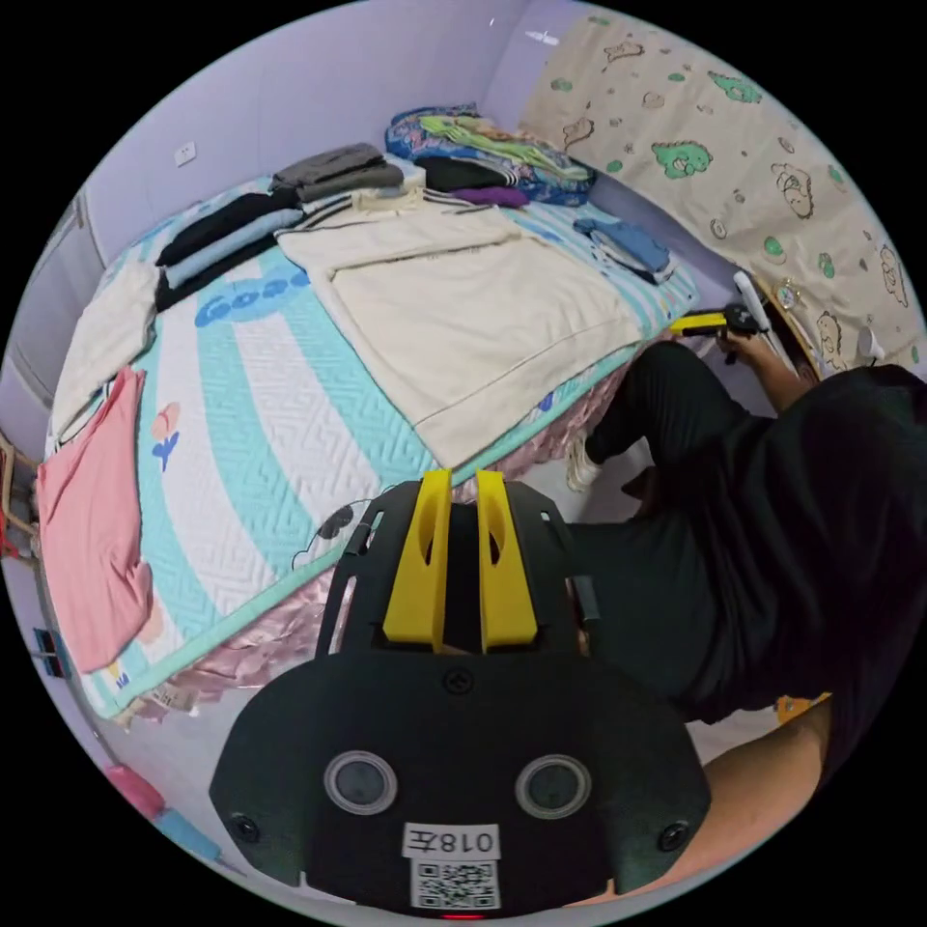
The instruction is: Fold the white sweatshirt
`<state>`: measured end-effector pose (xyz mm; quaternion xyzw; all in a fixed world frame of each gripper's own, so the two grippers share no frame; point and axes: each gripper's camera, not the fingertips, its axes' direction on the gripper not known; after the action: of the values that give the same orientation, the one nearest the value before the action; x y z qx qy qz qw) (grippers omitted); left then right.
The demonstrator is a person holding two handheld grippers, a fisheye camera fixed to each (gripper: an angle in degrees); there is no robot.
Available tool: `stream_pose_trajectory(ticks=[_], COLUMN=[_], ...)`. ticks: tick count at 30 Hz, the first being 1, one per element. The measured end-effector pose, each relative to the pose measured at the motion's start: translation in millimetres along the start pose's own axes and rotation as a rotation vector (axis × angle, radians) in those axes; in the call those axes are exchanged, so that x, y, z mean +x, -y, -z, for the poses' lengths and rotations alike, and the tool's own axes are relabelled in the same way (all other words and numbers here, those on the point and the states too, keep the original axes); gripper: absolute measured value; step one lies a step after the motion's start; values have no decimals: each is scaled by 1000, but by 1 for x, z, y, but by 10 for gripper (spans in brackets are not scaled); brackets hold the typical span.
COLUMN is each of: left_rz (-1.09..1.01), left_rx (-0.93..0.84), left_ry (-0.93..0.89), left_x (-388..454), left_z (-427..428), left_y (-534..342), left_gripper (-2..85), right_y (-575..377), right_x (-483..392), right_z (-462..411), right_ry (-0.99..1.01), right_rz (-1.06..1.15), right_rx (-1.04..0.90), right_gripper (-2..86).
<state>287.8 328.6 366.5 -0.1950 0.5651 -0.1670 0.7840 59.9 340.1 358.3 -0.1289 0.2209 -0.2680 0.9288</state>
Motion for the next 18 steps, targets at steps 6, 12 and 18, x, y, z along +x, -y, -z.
stream_pose_trajectory(ticks=[6, 12, 18], left_rz=[-56, 162, 135], left_rx=[92, -229, -26], left_ry=[-3, 2, -27], left_x=[45, 30, 31], left_z=[-34, -141, -104], left_y=[68, 98, 116], left_gripper=[48, 42, 56], right_y=[23, 43, -5], right_x=[12, 47, 96], right_z=[5, -77, -3], right_ry=[90, 93, 299], right_rz=[-67, -257, -258], right_rx=[175, -242, 106], right_gripper=[41, 40, 44])
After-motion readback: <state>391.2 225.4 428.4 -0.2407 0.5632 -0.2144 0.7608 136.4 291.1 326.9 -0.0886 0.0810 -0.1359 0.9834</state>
